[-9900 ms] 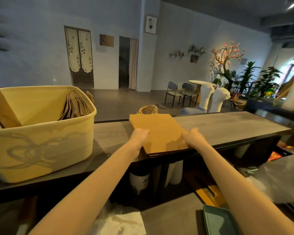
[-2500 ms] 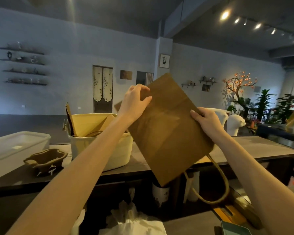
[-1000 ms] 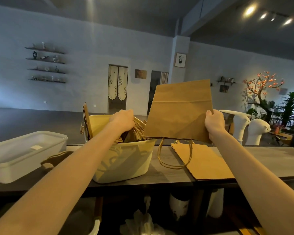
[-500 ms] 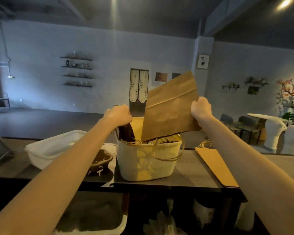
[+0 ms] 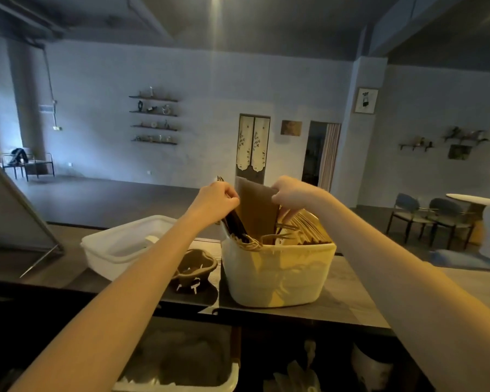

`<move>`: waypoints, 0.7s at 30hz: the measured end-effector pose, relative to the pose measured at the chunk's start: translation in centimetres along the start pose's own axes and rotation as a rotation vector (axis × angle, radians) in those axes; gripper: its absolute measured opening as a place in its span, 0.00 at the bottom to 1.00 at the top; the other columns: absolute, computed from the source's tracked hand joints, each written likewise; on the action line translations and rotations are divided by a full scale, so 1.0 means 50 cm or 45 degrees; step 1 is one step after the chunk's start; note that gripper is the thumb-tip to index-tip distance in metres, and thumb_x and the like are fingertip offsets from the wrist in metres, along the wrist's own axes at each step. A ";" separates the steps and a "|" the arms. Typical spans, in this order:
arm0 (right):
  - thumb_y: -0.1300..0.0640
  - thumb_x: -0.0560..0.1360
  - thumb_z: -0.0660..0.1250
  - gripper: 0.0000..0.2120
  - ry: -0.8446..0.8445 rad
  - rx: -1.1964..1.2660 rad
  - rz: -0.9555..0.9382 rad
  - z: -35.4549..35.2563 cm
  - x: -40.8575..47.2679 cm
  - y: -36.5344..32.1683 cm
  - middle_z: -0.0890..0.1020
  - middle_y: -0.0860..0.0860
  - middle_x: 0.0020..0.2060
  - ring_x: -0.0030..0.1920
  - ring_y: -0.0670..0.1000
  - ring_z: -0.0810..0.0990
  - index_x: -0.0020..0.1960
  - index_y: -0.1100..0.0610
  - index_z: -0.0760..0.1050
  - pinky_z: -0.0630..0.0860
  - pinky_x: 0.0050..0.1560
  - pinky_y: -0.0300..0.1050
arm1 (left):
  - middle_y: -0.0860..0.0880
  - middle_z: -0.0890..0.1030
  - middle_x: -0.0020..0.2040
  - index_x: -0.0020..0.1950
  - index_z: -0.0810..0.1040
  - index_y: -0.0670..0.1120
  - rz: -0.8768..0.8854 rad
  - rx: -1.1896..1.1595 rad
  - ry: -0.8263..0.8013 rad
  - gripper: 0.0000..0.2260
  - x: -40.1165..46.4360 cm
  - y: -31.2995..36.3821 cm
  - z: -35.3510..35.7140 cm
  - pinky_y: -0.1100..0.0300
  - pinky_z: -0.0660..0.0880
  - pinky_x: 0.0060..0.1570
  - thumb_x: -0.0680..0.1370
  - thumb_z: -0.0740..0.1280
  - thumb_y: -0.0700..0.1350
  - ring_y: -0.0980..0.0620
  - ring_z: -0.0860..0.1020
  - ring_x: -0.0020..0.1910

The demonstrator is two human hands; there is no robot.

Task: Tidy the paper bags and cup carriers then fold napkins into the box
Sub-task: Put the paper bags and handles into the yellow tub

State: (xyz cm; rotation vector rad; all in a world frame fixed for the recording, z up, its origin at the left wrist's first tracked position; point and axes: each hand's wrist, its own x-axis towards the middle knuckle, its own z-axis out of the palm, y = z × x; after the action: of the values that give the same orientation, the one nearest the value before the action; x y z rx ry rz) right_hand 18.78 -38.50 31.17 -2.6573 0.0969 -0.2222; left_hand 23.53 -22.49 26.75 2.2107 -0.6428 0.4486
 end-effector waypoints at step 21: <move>0.50 0.80 0.59 0.19 -0.054 -0.243 -0.376 0.144 -0.042 -0.040 0.79 0.55 0.57 0.53 0.52 0.77 0.68 0.57 0.67 0.74 0.51 0.43 | 0.42 0.76 0.45 0.57 0.69 0.39 -0.414 -0.064 -0.194 0.10 -0.001 0.020 -0.008 0.64 0.74 0.30 0.82 0.55 0.44 0.50 0.76 0.35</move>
State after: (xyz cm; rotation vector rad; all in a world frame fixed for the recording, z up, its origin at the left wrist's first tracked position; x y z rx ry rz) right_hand 18.02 -33.28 25.47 -2.8573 -0.3045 -0.2623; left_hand 22.85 -22.76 27.55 2.2618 -0.3570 0.0972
